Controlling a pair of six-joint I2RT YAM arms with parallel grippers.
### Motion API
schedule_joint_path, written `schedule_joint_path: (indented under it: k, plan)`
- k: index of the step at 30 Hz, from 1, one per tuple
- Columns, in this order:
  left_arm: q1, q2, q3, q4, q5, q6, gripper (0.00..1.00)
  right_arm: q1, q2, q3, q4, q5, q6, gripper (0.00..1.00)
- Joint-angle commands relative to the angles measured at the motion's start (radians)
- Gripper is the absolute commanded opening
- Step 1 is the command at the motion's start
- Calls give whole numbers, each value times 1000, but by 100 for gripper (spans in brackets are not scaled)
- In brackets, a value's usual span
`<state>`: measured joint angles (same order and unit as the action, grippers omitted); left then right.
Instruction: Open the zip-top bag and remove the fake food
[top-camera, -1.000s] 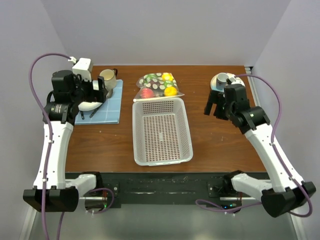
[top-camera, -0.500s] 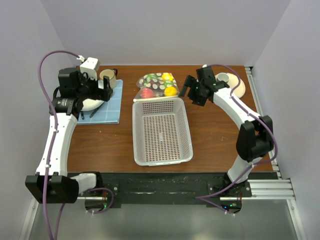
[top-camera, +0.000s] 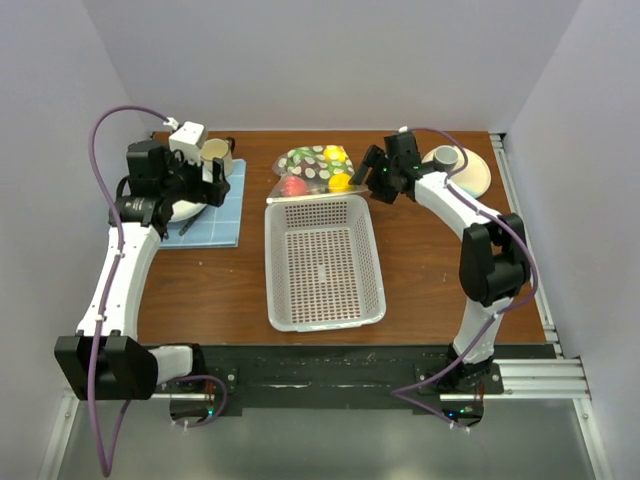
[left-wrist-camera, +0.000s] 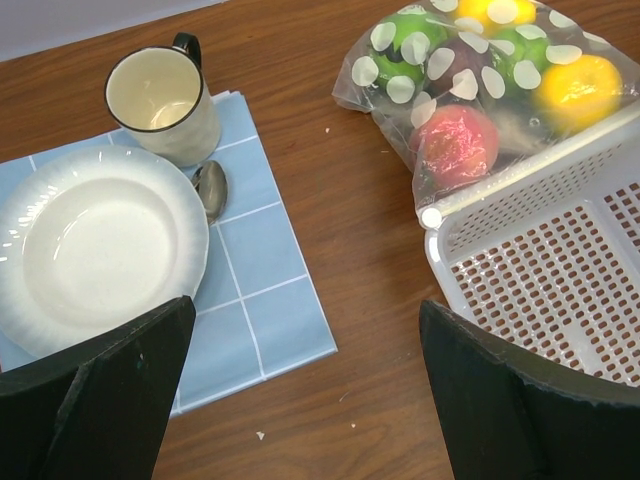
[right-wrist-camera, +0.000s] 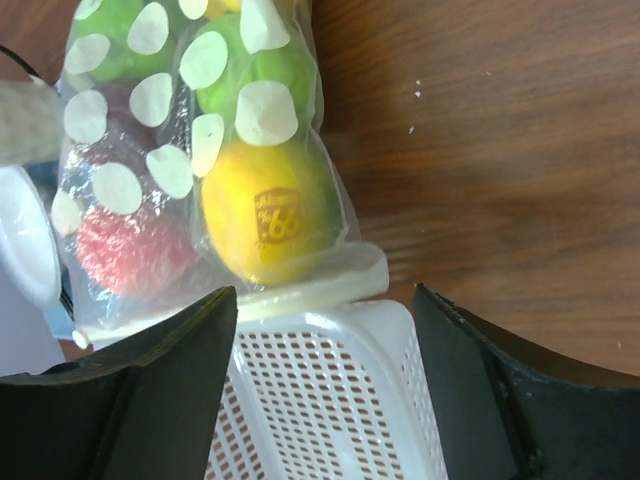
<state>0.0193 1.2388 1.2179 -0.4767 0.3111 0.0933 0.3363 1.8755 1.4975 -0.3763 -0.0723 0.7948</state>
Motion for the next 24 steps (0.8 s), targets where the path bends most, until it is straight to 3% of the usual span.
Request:
schedule_joint_path:
  k: [1,5,8,9,10,17,24]
  plan:
    - [1,1,-17,76,13,19,100,-3,43,40,88,-20,61,67]
    - [1,16,-17,84,17,17,100,-3,73,53,111,-35,75,51]
    - [1,22,-18,89,22,11,100,-2,79,92,119,-41,66,22]
    - [1,22,-21,90,22,11,100,-3,77,124,122,-46,61,7]
    - [1,21,-21,92,23,11,100,-3,76,145,123,-47,54,3]
    - [1,4,-49,93,31,-3,100,36,102,447,71,-119,78,0]
    - [1,-44,-87,99,37,3,100,110,86,583,42,-159,95,0]
